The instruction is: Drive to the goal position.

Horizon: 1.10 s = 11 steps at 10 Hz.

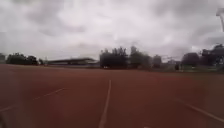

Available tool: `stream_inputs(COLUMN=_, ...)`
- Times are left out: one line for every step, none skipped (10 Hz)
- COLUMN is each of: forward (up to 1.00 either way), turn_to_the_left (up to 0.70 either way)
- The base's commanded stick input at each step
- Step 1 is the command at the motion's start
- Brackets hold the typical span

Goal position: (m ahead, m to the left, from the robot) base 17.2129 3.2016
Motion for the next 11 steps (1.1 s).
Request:
stream_inputs(forward=0.70, turn_to_the_left=0.00)
stream_inputs(forward=0.70, turn_to_the_left=0.00)
stream_inputs(forward=0.70, turn_to_the_left=0.00)
stream_inputs(forward=0.70, turn_to_the_left=0.00)
stream_inputs(forward=0.70, turn_to_the_left=0.00)
stream_inputs(forward=0.70, turn_to_the_left=0.00)
stream_inputs(forward=0.70, turn_to_the_left=0.00)
stream_inputs(forward=0.70, turn_to_the_left=0.00)
stream_inputs(forward=0.70, turn_to_the_left=0.00)
stream_inputs(forward=0.70, turn_to_the_left=0.00)
stream_inputs(forward=0.70, turn_to_the_left=0.00)
